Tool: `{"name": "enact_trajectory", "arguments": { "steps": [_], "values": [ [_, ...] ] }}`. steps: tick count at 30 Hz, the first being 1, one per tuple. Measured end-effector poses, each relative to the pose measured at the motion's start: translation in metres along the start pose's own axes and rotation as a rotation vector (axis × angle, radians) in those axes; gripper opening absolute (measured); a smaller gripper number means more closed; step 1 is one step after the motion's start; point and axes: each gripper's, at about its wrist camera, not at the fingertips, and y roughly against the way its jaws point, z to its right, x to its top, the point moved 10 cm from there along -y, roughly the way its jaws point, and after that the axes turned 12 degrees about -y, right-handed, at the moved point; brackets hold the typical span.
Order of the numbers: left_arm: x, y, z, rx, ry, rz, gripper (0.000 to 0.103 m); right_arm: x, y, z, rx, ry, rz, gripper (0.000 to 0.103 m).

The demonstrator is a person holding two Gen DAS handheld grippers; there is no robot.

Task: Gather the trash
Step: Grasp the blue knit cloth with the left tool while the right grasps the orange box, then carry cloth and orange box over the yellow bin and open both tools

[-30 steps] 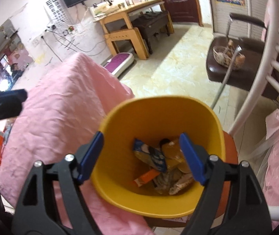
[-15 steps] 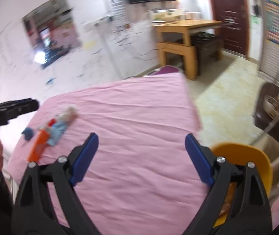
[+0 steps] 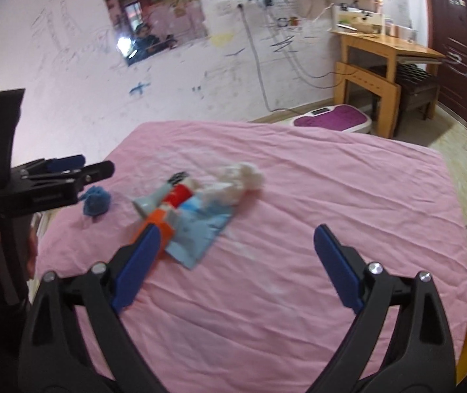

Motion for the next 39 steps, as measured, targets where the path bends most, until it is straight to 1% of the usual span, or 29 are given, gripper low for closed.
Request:
{"name": "enact_trajectory", "arguments": {
  "steps": [2, 4, 6, 9, 12, 15, 19, 20, 21, 22, 23, 24, 25, 27, 28, 29, 31, 33, 36, 39],
  "values": [
    [-0.006, -0.004, -0.009, -0.019, 0.017, -0.01, 0.08, -0.004, -0.006, -0.01, 0.013, 0.006, -0.022, 0.093],
    [-0.015, -0.008, -0.014, -0.084, 0.05, -0.03, 0.08, -0.011, -0.012, -0.023, 0.037, 0.005, -0.06, 0.097],
    [-0.02, -0.011, -0.019, -0.184, 0.102, -0.049, 0.08, -0.018, -0.017, -0.036, 0.051, 0.017, -0.092, 0.097],
    [-0.027, -0.015, -0.021, -0.24, 0.127, -0.063, 0.08, -0.03, -0.026, -0.053, 0.06, 0.041, -0.138, 0.097],
    [-0.034, -0.023, -0.019, -0.273, 0.124, -0.086, 0.08, -0.041, -0.034, -0.068, 0.057, 0.064, -0.178, 0.097],
    [-0.04, -0.027, -0.016, -0.277, 0.103, -0.1, 0.08, -0.05, -0.036, -0.083, 0.05, 0.106, -0.201, 0.097],
    [-0.043, -0.029, -0.008, -0.288, 0.065, -0.102, 0.079, -0.062, -0.039, -0.098, 0.008, 0.162, -0.211, 0.097],
    [-0.043, -0.03, -0.007, -0.29, 0.056, -0.096, 0.075, -0.063, -0.04, -0.101, -0.003, 0.167, -0.208, 0.095],
    [-0.043, -0.031, -0.005, -0.292, 0.045, -0.097, 0.066, -0.064, -0.042, -0.101, -0.018, 0.171, -0.209, 0.09],
    [-0.044, -0.033, -0.004, -0.29, 0.037, -0.101, 0.059, -0.064, -0.043, -0.1, -0.034, 0.173, -0.207, 0.071],
    [-0.044, -0.035, -0.002, -0.28, 0.022, -0.103, 0.049, -0.064, -0.045, -0.098, -0.041, 0.167, -0.206, 0.055],
    [-0.045, -0.036, 0.0, -0.274, 0.011, -0.104, 0.04, -0.065, -0.045, -0.096, -0.049, 0.167, -0.204, 0.05],
    [-0.046, -0.037, 0.002, -0.27, 0.0, -0.105, 0.037, -0.065, -0.047, -0.096, -0.055, 0.169, -0.202, 0.04],
    [-0.048, -0.038, 0.003, -0.275, -0.007, -0.1, 0.031, -0.066, -0.048, -0.094, -0.042, 0.16, -0.206, 0.038],
    [-0.049, -0.039, 0.002, -0.272, -0.009, -0.099, 0.029, -0.066, -0.048, -0.094, -0.041, 0.159, -0.205, 0.035],
    [-0.05, -0.039, 0.0, -0.259, -0.016, -0.096, 0.024, -0.066, -0.048, -0.094, -0.042, 0.16, -0.203, 0.029],
    [-0.051, -0.037, -0.001, -0.274, -0.014, -0.091, 0.021, -0.064, -0.047, -0.094, -0.024, 0.144, -0.198, 0.021],
    [-0.051, -0.036, -0.004, -0.286, 0.002, -0.082, 0.018, -0.063, -0.045, -0.093, -0.014, 0.124, -0.191, 0.021],
    [-0.05, -0.032, -0.01, -0.32, 0.04, -0.067, 0.017, -0.059, -0.04, -0.093, 0.007, 0.105, -0.176, 0.021],
    [-0.046, -0.023, -0.017, -0.316, 0.054, -0.046, 0.017, -0.053, -0.032, -0.092, 0.029, 0.086, -0.155, 0.021]
  ]
}}
